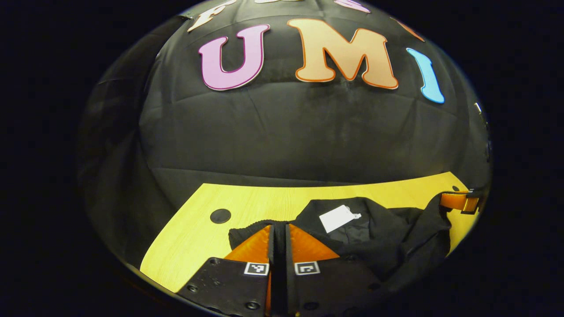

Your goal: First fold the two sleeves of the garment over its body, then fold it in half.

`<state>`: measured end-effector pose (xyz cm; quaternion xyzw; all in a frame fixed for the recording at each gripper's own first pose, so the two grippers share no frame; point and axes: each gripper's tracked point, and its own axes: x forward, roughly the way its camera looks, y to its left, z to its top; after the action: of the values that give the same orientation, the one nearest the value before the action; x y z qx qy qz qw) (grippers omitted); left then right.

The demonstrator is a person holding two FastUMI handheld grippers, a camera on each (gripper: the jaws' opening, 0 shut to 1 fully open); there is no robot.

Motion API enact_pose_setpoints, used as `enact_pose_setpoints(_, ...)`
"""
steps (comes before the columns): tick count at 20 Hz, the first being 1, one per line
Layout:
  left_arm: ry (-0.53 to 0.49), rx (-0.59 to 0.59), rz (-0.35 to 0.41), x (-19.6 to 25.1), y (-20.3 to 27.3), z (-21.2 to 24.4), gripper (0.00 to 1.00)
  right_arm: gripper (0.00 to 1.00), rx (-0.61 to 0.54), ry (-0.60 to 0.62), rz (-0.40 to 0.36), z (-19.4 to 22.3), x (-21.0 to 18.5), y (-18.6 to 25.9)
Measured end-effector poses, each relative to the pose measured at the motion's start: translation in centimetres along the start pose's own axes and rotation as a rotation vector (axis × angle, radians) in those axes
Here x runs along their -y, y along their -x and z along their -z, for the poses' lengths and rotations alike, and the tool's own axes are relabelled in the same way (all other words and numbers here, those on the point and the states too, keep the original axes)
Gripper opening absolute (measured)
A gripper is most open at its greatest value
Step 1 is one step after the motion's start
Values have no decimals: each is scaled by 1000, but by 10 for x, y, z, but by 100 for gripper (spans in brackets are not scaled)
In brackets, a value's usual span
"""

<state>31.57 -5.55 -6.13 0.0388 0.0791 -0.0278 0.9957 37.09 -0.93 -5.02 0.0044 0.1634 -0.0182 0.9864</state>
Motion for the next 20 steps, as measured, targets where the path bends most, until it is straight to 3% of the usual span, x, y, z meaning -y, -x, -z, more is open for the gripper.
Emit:
enact_pose_setpoints(1,12,17,4,3,2,-5,11,18,5,-22,4,-2,2,5)
enact_pose_setpoints(2,21,31,3,3,8,-11,41,23,10,-40,-5,-5,1,8)
enact_pose_setpoints(4,23,45,5,2,7,-15,100,64,17,-52,1,-10,5,13)
enact_pose_setpoints(5,18,47,-3,1,13,-18,97,85,27,-42,12,-13,7,18)
enact_pose_setpoints(6,10,51,-8,-1,16,-21,90,80,43,-27,18,-19,10,24)
enact_pose_setpoints(7,7,56,-5,0,22,-27,90,95,61,-17,19,-23,10,30)
enact_pose_setpoints(9,6,84,3,-1,35,-41,90,98,94,-3,14,-34,3,53)
enact_pose_setpoints(10,4,97,7,-2,43,-48,89,94,110,6,15,-40,0,64)
enact_pose_setpoints(11,0,112,10,-3,52,-55,89,99,129,18,18,-44,0,75)
enact_pose_setpoints(12,-3,127,17,-4,61,-64,89,95,152,32,19,-50,-2,87)
enact_pose_setpoints(14,-7,165,31,-6,84,-82,90,98,201,47,29,-59,-6,120)
enact_pose_setpoints(15,-11,183,37,-7,96,-89,94,98,220,49,31,-62,-9,137)
enact_pose_setpoints(16,-15,201,45,-10,109,-98,90,98,238,49,35,-62,-13,153)
enact_pose_setpoints(20,-9,278,89,-20,161,-122,89,98,307,42,40,-54,-31,223)
